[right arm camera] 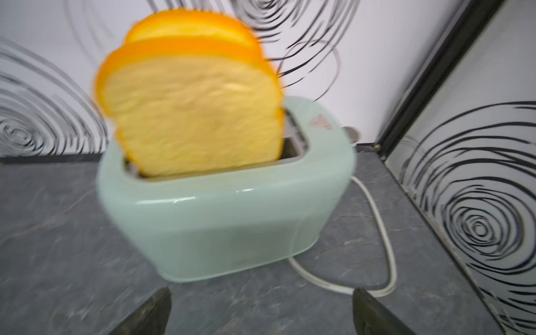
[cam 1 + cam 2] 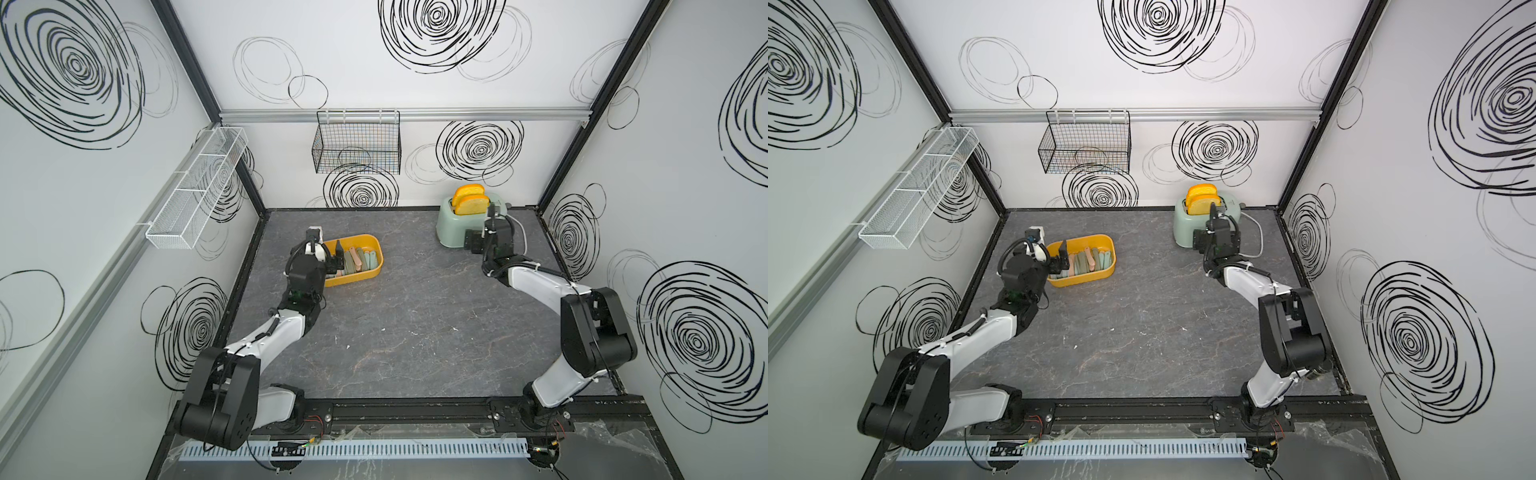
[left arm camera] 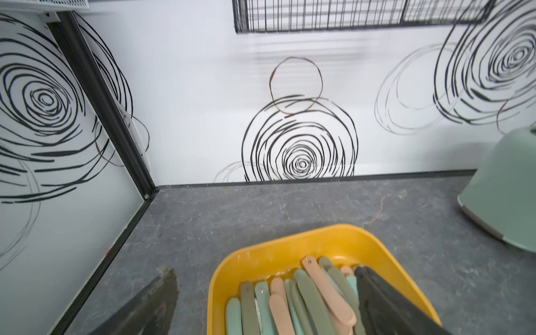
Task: Take the fruit knife out of the storage box
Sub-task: Move the storage box to the center of the board.
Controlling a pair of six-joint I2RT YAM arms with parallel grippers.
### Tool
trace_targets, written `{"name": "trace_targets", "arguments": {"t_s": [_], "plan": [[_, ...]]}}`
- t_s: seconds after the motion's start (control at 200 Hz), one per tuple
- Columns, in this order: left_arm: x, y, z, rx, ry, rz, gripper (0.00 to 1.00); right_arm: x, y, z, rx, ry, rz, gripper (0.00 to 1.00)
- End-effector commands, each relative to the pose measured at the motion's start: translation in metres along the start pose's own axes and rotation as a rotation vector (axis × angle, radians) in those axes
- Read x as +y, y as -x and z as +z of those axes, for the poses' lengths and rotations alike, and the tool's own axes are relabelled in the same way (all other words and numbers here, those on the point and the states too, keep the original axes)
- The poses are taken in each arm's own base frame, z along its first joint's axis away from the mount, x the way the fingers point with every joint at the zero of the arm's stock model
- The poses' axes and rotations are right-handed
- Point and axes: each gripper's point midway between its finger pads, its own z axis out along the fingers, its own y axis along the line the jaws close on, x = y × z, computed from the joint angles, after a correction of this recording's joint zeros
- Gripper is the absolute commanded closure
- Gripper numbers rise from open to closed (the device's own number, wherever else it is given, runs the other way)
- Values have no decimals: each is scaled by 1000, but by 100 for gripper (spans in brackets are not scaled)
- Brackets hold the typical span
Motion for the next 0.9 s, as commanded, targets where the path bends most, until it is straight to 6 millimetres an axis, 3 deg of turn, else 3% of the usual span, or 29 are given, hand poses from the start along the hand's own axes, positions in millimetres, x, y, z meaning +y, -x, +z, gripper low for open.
{"name": "trace_targets", "arguments": {"t_s": [0.0,0.1,0.15,0.195,0.325,0.39,0.565,0.615,0.755,0.895], "plan": [[13,-41,14,308,14,-81,2,52,-26,-21,140,61,-131,1],[26,-63,41,510,-24,-216,2,108,-20,-42,126,148,-166,1],[43,-80,53,623,11,-284,2,135,-18,-53,156,213,-166,1],[58,-94,60,706,37,-342,2,151,-20,-60,197,249,-165,1],[77,-123,73,840,54,-432,2,189,-25,-80,252,359,-161,1],[77,-134,77,881,57,-437,0,201,-28,-88,264,402,-153,1],[76,-162,72,986,82,-417,15,224,-31,-103,310,484,-128,1],[77,-163,70,987,89,-413,17,230,-31,-107,311,498,-133,1],[76,-166,63,1003,95,-409,38,238,-28,-116,317,512,-146,1],[67,-166,57,1008,79,-398,46,239,-18,-123,312,520,-141,1]]}}
